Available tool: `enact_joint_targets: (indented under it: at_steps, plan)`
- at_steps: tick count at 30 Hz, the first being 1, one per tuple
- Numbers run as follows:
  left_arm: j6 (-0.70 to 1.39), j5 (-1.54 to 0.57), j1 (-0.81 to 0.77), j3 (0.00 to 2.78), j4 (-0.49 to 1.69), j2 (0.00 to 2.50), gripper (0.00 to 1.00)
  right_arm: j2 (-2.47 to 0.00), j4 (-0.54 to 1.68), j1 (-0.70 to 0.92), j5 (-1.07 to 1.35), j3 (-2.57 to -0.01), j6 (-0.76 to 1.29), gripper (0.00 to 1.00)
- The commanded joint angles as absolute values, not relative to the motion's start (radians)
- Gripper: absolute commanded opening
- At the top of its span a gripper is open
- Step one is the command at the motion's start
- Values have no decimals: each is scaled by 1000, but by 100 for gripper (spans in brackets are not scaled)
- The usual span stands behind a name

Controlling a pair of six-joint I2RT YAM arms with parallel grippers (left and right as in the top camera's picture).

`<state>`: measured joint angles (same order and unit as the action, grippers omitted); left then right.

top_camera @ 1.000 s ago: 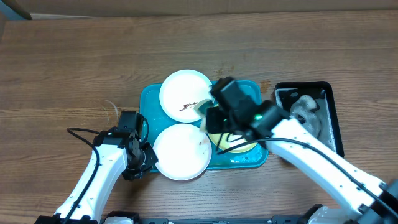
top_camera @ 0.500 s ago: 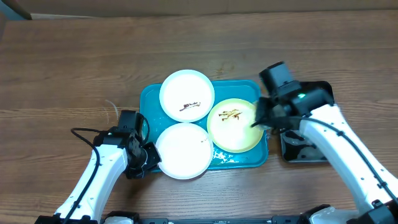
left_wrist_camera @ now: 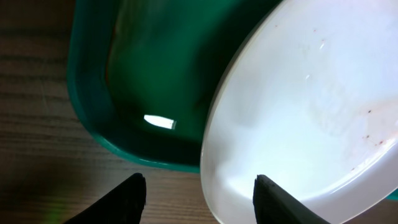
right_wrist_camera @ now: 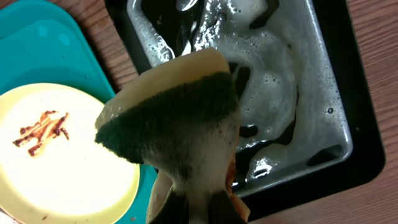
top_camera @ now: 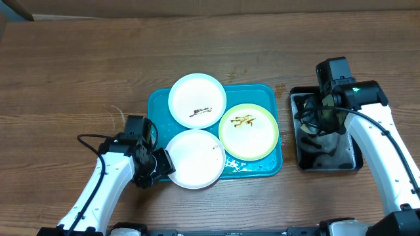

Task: Clean dirty plates on tray and stack at the side

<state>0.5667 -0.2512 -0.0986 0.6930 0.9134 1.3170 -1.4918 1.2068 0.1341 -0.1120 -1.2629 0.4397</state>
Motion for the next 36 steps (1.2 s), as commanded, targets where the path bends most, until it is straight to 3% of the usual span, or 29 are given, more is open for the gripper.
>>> enact_joint_targets:
  at_steps: [1, 13, 16, 22, 30, 36]
  plan:
    - [585, -264, -105, 697, 901, 1333, 56, -1480, 1207, 133, -123, -1275, 414, 4]
    - [591, -315, -184, 662, 843, 1407, 49, -1480, 1215, 133, -122, -1275, 414, 4]
    - [592, -314, -198, 662, 820, 1418, 40, -1480, 1219, 133, -122, -1275, 414, 4]
    - [591, -311, -197, 663, 820, 1419, 5, -1480, 1229, 133, -123, -1275, 414, 4]
    - [592, -257, -169, 699, 891, 1408, 4, -1480, 1232, 133, -123, -1275, 414, 4]
    - [551, -125, -125, 875, 1052, 1346, 4, -1480, 1235, 132, -124, -1275, 414, 4]
